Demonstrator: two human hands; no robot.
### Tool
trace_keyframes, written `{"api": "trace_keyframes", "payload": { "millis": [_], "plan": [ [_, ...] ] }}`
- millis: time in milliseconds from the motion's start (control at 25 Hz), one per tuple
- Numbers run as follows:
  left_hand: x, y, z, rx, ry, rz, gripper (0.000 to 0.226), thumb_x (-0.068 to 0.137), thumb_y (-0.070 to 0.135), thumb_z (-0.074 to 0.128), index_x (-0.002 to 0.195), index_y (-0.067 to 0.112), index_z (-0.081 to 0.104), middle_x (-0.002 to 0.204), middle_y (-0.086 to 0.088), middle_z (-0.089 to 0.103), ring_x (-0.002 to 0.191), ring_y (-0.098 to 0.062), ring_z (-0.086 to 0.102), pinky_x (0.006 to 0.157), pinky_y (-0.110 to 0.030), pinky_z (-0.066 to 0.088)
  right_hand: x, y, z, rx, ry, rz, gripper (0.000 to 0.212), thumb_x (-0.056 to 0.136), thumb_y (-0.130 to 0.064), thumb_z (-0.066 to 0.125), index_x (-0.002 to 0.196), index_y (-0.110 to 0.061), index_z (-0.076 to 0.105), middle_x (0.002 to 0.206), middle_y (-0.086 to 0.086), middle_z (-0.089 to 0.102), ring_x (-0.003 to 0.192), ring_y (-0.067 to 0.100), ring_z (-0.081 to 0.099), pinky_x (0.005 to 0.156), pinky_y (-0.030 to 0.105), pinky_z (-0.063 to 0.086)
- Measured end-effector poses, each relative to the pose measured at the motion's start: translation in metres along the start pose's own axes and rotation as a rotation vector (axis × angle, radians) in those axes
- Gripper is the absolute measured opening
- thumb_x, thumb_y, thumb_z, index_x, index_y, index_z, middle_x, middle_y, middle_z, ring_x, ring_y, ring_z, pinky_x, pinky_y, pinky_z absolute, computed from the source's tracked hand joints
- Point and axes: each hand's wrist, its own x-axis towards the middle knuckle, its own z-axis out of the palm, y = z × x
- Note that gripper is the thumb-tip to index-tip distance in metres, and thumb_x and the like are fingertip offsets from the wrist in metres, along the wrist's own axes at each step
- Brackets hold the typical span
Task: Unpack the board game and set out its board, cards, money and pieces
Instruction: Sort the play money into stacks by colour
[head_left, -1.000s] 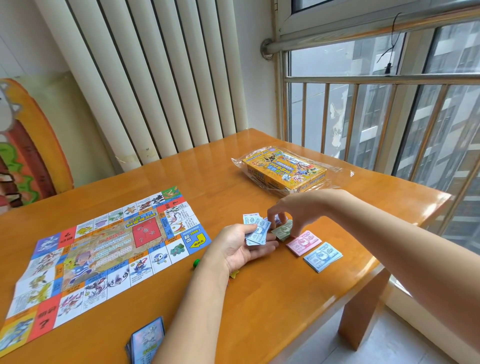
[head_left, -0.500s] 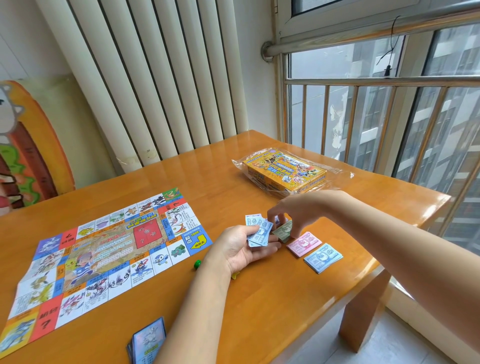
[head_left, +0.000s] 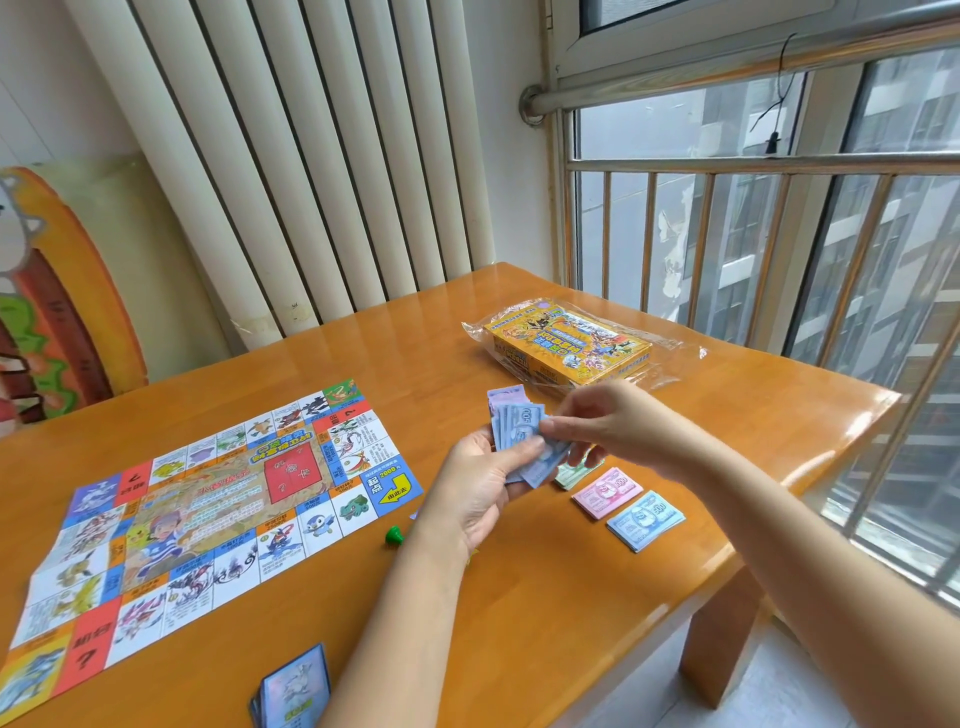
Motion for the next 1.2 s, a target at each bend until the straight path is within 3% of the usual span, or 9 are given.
{"api": "trace_keyframes", "payload": {
  "millis": [240,400,800,960,1200],
  "plan": [
    [-0.005,0.004,0.007,-0.085,-0.132,-0.068,0.021,0.097,-0.001,0.039,0.100,-0.005,0.059,0.085,-0.015,0.072,0.075,-0.021,0.071,0.068,-0.033,0.060,-0.024,0.006,0.003,0.063,0.272,0.035,0.020,0.078,-0.022,0.078,0.068,-0.007,0.068,0.048,0.003,0.062,0.038,0.010,0.050,0.043,0.016,0.039],
    [-0.006,0.004,0.008,-0.019,-0.179,-0.033,0.023,0.097,-0.002,0.039,0.102,-0.003,0.062,0.090,-0.014,0.073,0.078,-0.021,0.071,0.073,-0.031,0.059,-0.038,0.008,-0.005,0.271,0.222,0.014,0.007,0.076,-0.006,0.076,0.075,-0.004,0.069,0.061,0.007,0.068,0.049,0.012,0.059,0.052,0.019,0.049],
    [-0.006,-0.007,0.012,0.205,-0.061,0.146,0.026,0.076,-0.010,0.067,0.098,0.004,0.067,0.091,-0.009,0.073,0.076,-0.015,0.069,0.069,-0.025,0.057,-0.043,0.017,0.004,0.211,0.290,0.046,0.014,0.072,-0.010,0.081,0.081,-0.006,0.071,0.067,0.010,0.070,0.052,0.008,0.058,0.055,0.021,0.049],
    [-0.006,-0.008,0.012,0.147,-0.083,0.098,0.022,0.082,-0.010,0.061,0.095,0.007,0.067,0.087,-0.006,0.074,0.076,-0.015,0.070,0.069,-0.025,0.057,-0.045,0.019,0.009,0.193,0.364,0.043,0.014,0.072,-0.009,0.081,0.084,-0.008,0.073,0.072,0.010,0.071,0.052,0.008,0.060,0.055,0.020,0.050],
    [-0.004,-0.006,0.011,0.113,-0.076,0.070,0.023,0.086,-0.012,0.055,0.097,0.007,0.063,0.085,-0.005,0.074,0.074,-0.016,0.071,0.066,-0.026,0.059,-0.053,0.021,0.004,0.254,0.334,0.034,0.028,0.074,-0.002,0.078,0.098,-0.016,0.073,0.070,0.000,0.072,0.056,0.008,0.062,0.058,0.018,0.051]
  ]
}}
